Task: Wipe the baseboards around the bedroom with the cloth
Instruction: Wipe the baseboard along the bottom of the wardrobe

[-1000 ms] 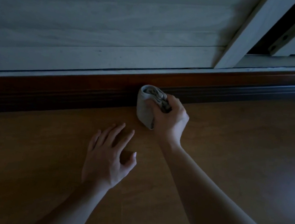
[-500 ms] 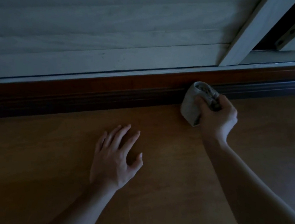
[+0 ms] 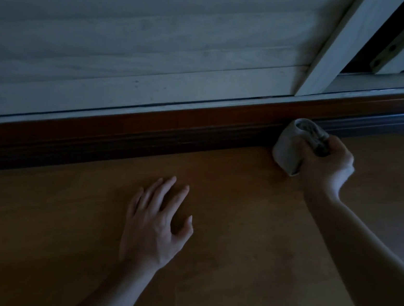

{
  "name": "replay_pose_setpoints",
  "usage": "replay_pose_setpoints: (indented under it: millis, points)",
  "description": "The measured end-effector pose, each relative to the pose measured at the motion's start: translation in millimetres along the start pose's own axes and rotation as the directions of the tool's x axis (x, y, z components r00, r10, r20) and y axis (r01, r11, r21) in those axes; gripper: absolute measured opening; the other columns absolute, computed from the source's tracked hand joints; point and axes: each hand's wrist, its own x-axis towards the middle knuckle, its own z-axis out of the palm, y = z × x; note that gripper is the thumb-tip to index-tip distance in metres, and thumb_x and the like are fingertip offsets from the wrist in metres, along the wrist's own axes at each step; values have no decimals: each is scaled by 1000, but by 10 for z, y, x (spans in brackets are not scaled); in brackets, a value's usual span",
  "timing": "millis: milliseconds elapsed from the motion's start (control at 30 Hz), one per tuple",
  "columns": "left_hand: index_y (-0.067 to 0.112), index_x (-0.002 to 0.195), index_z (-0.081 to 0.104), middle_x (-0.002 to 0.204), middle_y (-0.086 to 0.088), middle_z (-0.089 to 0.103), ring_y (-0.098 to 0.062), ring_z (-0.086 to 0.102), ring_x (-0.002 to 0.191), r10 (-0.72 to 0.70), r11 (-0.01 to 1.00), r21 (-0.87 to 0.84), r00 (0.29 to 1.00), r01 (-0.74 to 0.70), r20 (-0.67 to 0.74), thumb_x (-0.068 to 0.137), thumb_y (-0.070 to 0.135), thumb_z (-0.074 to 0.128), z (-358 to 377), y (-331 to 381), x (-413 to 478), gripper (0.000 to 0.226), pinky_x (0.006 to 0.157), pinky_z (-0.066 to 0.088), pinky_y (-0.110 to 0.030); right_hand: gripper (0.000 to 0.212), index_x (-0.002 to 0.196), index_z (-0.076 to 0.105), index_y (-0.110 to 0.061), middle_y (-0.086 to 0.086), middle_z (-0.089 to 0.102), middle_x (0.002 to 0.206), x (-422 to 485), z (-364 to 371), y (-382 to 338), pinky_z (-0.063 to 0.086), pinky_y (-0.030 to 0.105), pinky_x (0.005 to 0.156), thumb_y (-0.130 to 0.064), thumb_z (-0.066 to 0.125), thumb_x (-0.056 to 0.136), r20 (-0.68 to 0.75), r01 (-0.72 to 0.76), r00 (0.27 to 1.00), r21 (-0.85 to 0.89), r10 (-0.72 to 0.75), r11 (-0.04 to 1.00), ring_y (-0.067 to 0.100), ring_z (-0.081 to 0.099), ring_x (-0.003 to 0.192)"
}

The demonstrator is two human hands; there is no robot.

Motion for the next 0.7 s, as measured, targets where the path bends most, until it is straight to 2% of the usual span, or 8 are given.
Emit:
replay_pose_setpoints:
  millis: [67, 133, 233, 333, 467, 567, 700]
  points:
    - [34, 147, 52, 159, 3, 38, -20, 31, 148, 5, 1000, -1, 1000, -5, -2, 93, 60, 45, -2, -6, 1, 61, 122, 19, -49, 17, 96, 64, -26, -5, 67, 95, -35, 23, 1, 42, 3, 68, -32, 76, 87, -40, -8, 999, -22, 7, 1000, 9, 62, 87]
    - [34, 147, 52, 159, 3, 38, -20, 30, 148, -1, 1000, -7, 1000, 1, 3, 93, 60, 44, -9, -2, 0, 61, 122, 18, -49, 16, 92, 60, -23, -2, 65, 92, -121, 85, -15, 35, -2, 59, -26, 76, 88, -73, -27, 997, -20, 25, 999, 9, 57, 81]
    - [35, 147, 51, 160, 4, 36, -19, 28, 149, -9, 1000, 7, 999, 9, 31, 93, 61, 42, -25, 8, 6, 60, 123, 14, -46, 18, 90, 60, -20, -8, 60, 83, -304, 262, -92, 36, 0, 57, -28, 76, 88, -86, -92, 992, 17, 93, 996, 0, 51, 69]
    - [35, 147, 51, 160, 4, 36, -19, 26, 149, -14, 1000, 26, 999, 13, 49, 93, 62, 40, -34, 10, 22, 61, 123, 11, -45, 21, 86, 59, -19, -9, 60, 80, -448, 452, -163, 41, 17, 64, -32, 76, 87, -117, -174, 976, 92, 184, 981, 0, 54, 70]
    - [35, 147, 50, 159, 4, 38, -18, 27, 149, -16, 1000, 21, 999, 15, 52, 93, 63, 38, -32, 4, 19, 62, 123, 12, -45, 25, 81, 58, -19, -6, 62, 79, -612, 555, -244, 35, 4, 51, -33, 78, 86, -27, -150, 988, 74, 152, 986, -1, 54, 67]
    - [34, 146, 51, 159, 4, 38, -19, 28, 149, -13, 1000, 18, 999, 12, 43, 94, 63, 38, -25, 9, 16, 61, 123, 16, -47, 27, 80, 58, -15, -9, 58, 74, -619, 518, -285, 36, 2, 50, -31, 79, 85, -35, -147, 988, 91, 151, 985, -3, 51, 64]
    - [34, 145, 51, 158, 2, 41, -20, 31, 148, -6, 1000, 11, 999, 6, 37, 93, 62, 40, -39, 13, 20, 60, 122, 18, -48, 26, 83, 59, -16, -6, 61, 79, -745, 652, -329, 37, 2, 51, -33, 78, 86, -59, -191, 978, 157, 202, 969, -2, 54, 67]
